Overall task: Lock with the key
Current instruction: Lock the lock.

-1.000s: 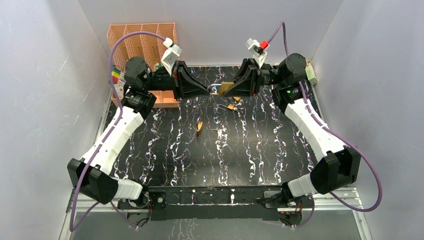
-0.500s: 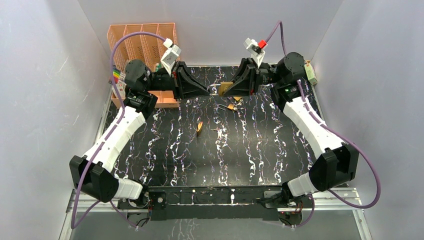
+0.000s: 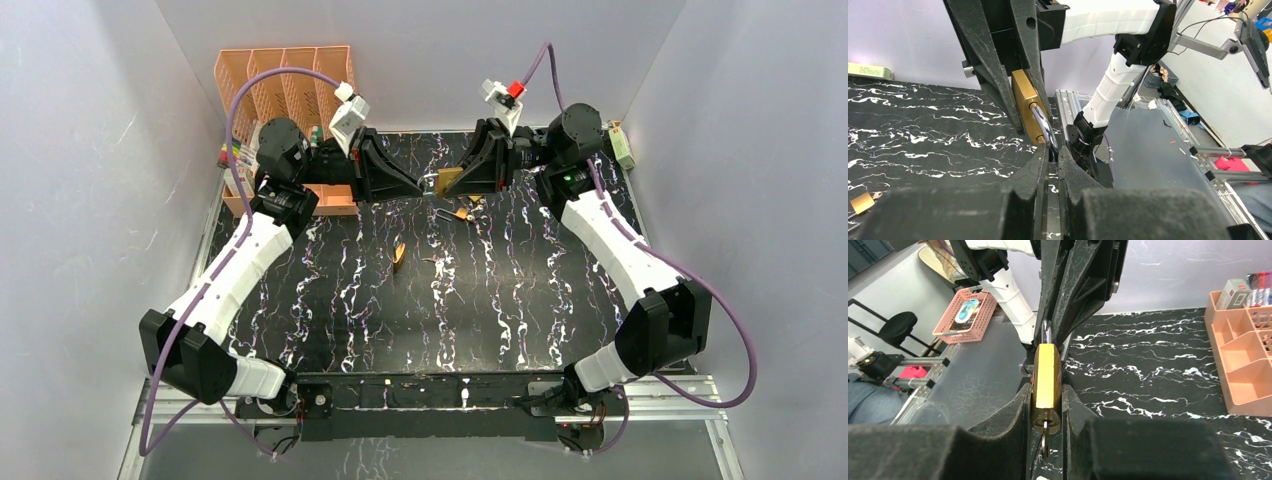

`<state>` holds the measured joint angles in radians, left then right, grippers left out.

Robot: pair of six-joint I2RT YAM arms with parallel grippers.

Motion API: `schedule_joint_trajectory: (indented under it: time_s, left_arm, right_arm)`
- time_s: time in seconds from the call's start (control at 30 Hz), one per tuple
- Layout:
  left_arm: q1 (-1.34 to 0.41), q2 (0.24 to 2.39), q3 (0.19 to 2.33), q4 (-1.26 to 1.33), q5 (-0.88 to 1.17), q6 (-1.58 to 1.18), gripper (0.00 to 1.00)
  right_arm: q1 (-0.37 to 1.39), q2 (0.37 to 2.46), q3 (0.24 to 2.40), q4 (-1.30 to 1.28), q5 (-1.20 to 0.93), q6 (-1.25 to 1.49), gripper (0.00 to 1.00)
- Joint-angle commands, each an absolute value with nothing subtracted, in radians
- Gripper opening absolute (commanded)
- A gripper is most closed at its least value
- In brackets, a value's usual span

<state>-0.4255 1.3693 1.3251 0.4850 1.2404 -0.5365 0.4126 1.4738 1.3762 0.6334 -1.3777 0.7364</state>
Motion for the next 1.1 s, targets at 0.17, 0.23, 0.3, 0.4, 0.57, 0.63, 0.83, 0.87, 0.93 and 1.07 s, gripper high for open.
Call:
schedule_joint_trajectory:
  time_s: [0.17, 0.23, 0.3, 0.4, 0.57, 0.63, 0.83, 0.87, 0.93, 1.07]
  left_arm:
    - [-0.567, 1.421, 1.368, 0.279, 1.083, -0.339, 0.00]
    - [-0.585, 1.437, 1.369, 0.296, 1.060, -0.342, 0.00]
    - [-0.595, 1.449, 1.371, 0.305, 1.037, -0.339, 0.00]
    - [-0.600, 1.459, 1.371, 0.324, 0.994, -0.339, 0.00]
    - [-0.600, 1.447, 1.369, 0.329, 0.915, -0.321, 0.00]
    - [-0.600, 1.430, 1.360, 0.321, 0.867, -0.305, 0.00]
    - [-0.600, 1.343, 1.277, 0.380, 0.644, -0.316, 0.05]
    - [-0.600, 1.336, 1.272, 0.389, 0.630, -0.319, 0.00]
    - [-0.600, 1.329, 1.265, 0.405, 0.616, -0.333, 0.00]
    - [-0.600, 1.333, 1.264, 0.430, 0.628, -0.350, 0.00]
  right_arm:
    - [0.535, 1.506, 1.480, 0.787, -1.235, 0.781, 0.00]
    - [0.557, 1.518, 1.485, 0.797, -1.221, 0.781, 0.00]
    - [0.579, 1.526, 1.482, 0.807, -1.208, 0.778, 0.00]
    - [0.606, 1.534, 1.479, 0.809, -1.193, 0.767, 0.00]
    - [0.620, 1.532, 1.466, 0.802, -1.192, 0.758, 0.00]
    - [0.621, 1.519, 1.465, 0.759, -1.191, 0.726, 0.00]
    - [0.621, 1.455, 1.431, 0.638, -1.093, 0.596, 0.00]
    - [0.621, 1.449, 1.426, 0.632, -1.082, 0.590, 0.00]
    - [0.620, 1.445, 1.421, 0.623, -1.074, 0.586, 0.00]
    - [0.621, 1.438, 1.399, 0.622, -1.059, 0.587, 0.00]
